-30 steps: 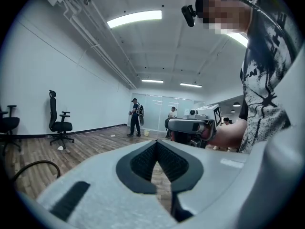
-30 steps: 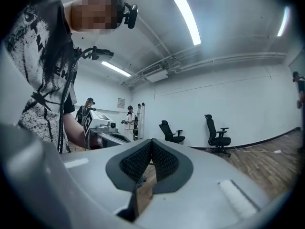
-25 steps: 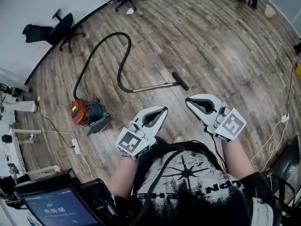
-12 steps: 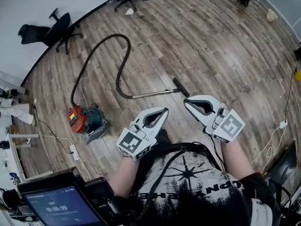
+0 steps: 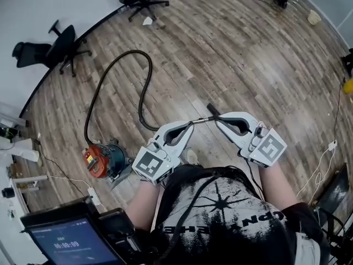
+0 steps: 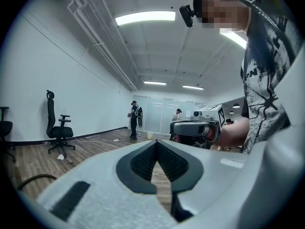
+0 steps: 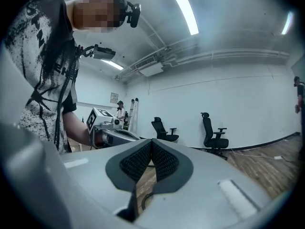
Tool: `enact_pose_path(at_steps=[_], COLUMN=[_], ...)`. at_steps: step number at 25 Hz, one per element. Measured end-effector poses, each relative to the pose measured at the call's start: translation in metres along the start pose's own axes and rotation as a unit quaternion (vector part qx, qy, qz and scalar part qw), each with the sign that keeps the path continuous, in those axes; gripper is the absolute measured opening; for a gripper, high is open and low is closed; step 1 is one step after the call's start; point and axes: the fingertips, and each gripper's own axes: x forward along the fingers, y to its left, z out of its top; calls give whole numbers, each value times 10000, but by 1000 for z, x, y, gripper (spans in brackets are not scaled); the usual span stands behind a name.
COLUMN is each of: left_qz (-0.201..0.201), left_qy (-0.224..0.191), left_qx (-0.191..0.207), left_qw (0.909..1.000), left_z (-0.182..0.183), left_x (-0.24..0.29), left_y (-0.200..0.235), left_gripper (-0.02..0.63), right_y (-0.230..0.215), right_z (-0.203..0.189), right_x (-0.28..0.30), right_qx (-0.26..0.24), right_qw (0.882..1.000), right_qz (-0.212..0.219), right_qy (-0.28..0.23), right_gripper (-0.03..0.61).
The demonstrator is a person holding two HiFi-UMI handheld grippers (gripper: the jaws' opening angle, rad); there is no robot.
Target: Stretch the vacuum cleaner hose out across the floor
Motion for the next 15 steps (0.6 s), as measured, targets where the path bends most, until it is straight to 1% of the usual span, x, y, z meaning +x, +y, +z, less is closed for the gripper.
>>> enact_pose_path(at_steps=[5,9,11,15], left_qz=[39,114,179,414], left_qy=[-9,-46,-46,4], left_qx=[-202,-262,-291,-366], left_qw=[9998,9996,9994,9985], left_z=[-8,-9,-10,-13], left_x=[-1,-7,-8,-7], left_y=[62,80,88,101], left_gripper=[2,2,2,2], right_y=[-27,-26,-30,-44], right_z=[-7,-11,-10,-15], right_x=[47,62,72,87], right_qx=[-47,-16,-129,-153], right_qw=[9998,9996,9995,9986], right_qz=[13,173,252,464], right_qy=[173,226,168,216], right_gripper=[8,8,8,8])
